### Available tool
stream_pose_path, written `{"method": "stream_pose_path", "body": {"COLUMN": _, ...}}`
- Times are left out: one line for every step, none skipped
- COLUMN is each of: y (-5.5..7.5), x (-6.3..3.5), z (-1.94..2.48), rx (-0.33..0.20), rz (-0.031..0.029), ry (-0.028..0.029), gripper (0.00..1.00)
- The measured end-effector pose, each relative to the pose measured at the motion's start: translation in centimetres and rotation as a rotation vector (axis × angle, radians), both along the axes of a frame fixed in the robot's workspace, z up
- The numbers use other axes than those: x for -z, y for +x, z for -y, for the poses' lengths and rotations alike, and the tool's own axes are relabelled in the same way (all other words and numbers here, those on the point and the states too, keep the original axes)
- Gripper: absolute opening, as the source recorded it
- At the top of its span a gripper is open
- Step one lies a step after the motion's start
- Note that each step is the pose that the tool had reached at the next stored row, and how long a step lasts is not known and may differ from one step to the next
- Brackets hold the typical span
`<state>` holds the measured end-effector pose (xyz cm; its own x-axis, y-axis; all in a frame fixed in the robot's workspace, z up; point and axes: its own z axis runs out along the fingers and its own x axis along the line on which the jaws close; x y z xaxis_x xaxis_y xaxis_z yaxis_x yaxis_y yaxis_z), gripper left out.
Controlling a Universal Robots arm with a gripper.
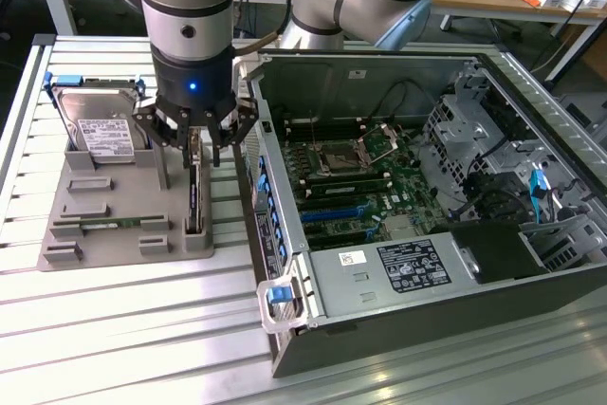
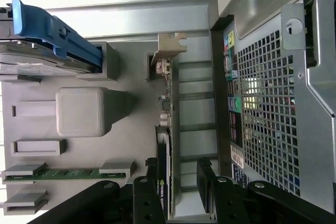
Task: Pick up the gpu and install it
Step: 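Pick up the gpu and move the gpu toward the slot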
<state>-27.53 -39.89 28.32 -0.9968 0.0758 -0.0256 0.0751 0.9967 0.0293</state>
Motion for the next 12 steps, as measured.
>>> {"method": "stream_pose_path", "body": {"y": 0.0, "x": 0.05, "z": 0.0, "rx": 0.0, "rz": 0.0, "ry": 0.0, "gripper": 0.42}}
{"method": "stream_pose_path", "body": {"y": 0.0, "x": 0.1, "z": 0.0, "rx": 0.0, "rz": 0.0, "ry": 0.0, "gripper": 0.42}}
{"method": "stream_pose_path", "body": {"y": 0.0, "x": 0.15, "z": 0.0, "rx": 0.0, "rz": 0.0, "ry": 0.0, "gripper": 0.42}}
{"method": "stream_pose_path", "body": {"y": 0.0, "x": 0.19, "z": 0.0, "rx": 0.0, "rz": 0.0, "ry": 0.0, "gripper": 0.42}}
{"method": "stream_pose_path", "body": {"y": 0.0, "x": 0.28, "z": 0.0, "rx": 0.0, "rz": 0.0, "ry": 0.0, "gripper": 0.42}}
{"method": "stream_pose_path", "body": {"y": 0.0, "x": 0.31, "z": 0.0, "rx": 0.0, "rz": 0.0, "ry": 0.0, "gripper": 0.42}}
{"method": "stream_pose_path", "body": {"y": 0.0, "x": 0.33, "z": 0.0, "rx": 0.0, "rz": 0.0, "ry": 0.0, "gripper": 0.42}}
{"method": "stream_pose_path", "body": {"y": 0.0, "x": 0.4, "z": 0.0, "rx": 0.0, "rz": -0.0001, "ry": 0.0, "gripper": 0.42}}
{"method": "stream_pose_path", "body": {"y": 0.0, "x": 1.1, "z": 0.0, "rx": 0.0, "rz": 0.0001, "ry": 0.0, "gripper": 0.42}}
{"method": "stream_pose_path", "body": {"y": 0.0, "x": 1.12, "z": 0.0, "rx": 0.0, "rz": 0.0, "ry": 0.0, "gripper": 0.42}}
{"method": "stream_pose_path", "body": {"y": 0.0, "x": 1.14, "z": 0.0, "rx": 0.0, "rz": -0.0001, "ry": -0.0001, "gripper": 0.42}}
{"method": "stream_pose_path", "body": {"y": 0.0, "x": 1.29, "z": 0.0, "rx": 0.0, "rz": 0.0001, "ry": -0.0001, "gripper": 0.42}}
